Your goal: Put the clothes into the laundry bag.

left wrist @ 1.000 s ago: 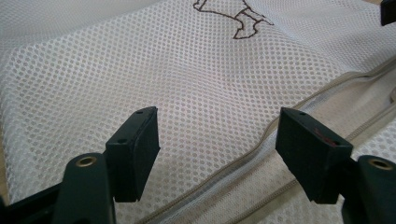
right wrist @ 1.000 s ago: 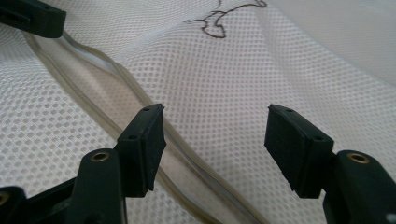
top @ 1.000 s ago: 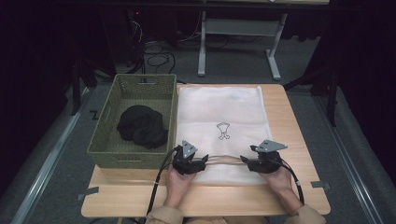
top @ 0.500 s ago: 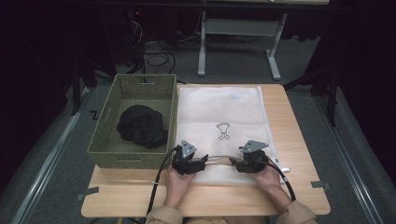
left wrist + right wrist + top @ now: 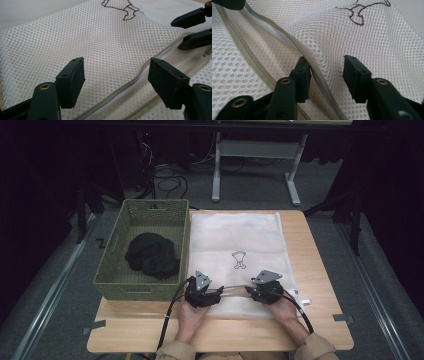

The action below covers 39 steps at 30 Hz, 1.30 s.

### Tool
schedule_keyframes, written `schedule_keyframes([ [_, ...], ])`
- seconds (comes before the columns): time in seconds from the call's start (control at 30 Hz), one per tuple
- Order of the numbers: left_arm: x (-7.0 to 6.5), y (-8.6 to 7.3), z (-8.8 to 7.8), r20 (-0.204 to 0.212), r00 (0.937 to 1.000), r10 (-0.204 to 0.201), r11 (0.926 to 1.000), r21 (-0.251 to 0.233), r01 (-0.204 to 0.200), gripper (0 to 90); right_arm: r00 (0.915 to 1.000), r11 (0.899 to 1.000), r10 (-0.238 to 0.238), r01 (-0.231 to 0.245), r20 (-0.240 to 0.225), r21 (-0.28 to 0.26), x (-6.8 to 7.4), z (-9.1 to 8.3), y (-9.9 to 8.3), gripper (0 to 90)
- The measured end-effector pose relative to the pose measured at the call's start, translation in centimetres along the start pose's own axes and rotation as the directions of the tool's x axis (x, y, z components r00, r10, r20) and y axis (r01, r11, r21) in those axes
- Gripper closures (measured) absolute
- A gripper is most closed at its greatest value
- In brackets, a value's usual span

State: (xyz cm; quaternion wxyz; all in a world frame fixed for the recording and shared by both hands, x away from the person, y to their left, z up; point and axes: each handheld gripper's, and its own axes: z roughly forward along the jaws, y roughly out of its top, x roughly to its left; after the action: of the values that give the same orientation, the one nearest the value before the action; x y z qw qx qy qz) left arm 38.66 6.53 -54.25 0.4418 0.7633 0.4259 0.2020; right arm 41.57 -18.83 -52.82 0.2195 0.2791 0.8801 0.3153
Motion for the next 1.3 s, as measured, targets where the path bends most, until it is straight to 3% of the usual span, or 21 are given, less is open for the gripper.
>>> schedule_keyframes([
  [0.07, 0.0, 0.0, 0.0, 0.002, 1.0, -0.004, 1.0, -0.003, 0.004, 30.0, 1.0, 1.0, 0.0, 0.0, -0.002, 0.008, -0.1, 0.0, 0.2, 70.1],
  [0.13, 0.1, 0.0, 0.0, 0.004, 1.0, -0.005, 1.0, -0.002, 0.005, 30.0, 0.9999, 1.0, -0.01, 0.01, 0.001, 0.006, -0.1, 0.0, 0.3, 72.4],
  [0.27, 0.5, 0.0, 0.0, 0.022, 0.9991, -0.036, 0.9993, -0.011, 0.036, 30.1, 0.9995, 1.0, -0.028, 0.028, 0.012, 0.0, -0.1, -0.3, 1.0, 82.1],
  [0.37, 0.3, 0.1, 0.0, 0.006, 0.9999, -0.015, 0.9998, -0.013, 0.016, 30.7, 0.9993, 0.999, -0.035, 0.035, 0.015, -0.009, -0.3, -0.5, 1.4, 84.4],
  [0.53, 0.2, 0.1, 0.1, -0.006, 1.0, 0.004, 0.9999, -0.015, -0.004, 31.6, 0.9994, 1.0, -0.03, 0.03, 0.016, -0.007, -0.4, -0.8, 1.7, 85.1],
  [1.03, 0.3, 0.1, 0.0, -0.002, 1.0, 0.002, 0.9997, -0.024, -0.002, 32.0, 0.9992, 0.999, -0.032, 0.033, 0.022, -0.035, -0.9, -1.6, 2.5, 86.0],
  [1.3, 0.0, 0.2, -0.2, -0.017, 0.9995, 0.027, 0.999, -0.036, -0.028, 34.0, 0.9993, 0.999, -0.026, 0.027, 0.028, -0.037, -1.1, -2.0, 3.2, 86.2],
])
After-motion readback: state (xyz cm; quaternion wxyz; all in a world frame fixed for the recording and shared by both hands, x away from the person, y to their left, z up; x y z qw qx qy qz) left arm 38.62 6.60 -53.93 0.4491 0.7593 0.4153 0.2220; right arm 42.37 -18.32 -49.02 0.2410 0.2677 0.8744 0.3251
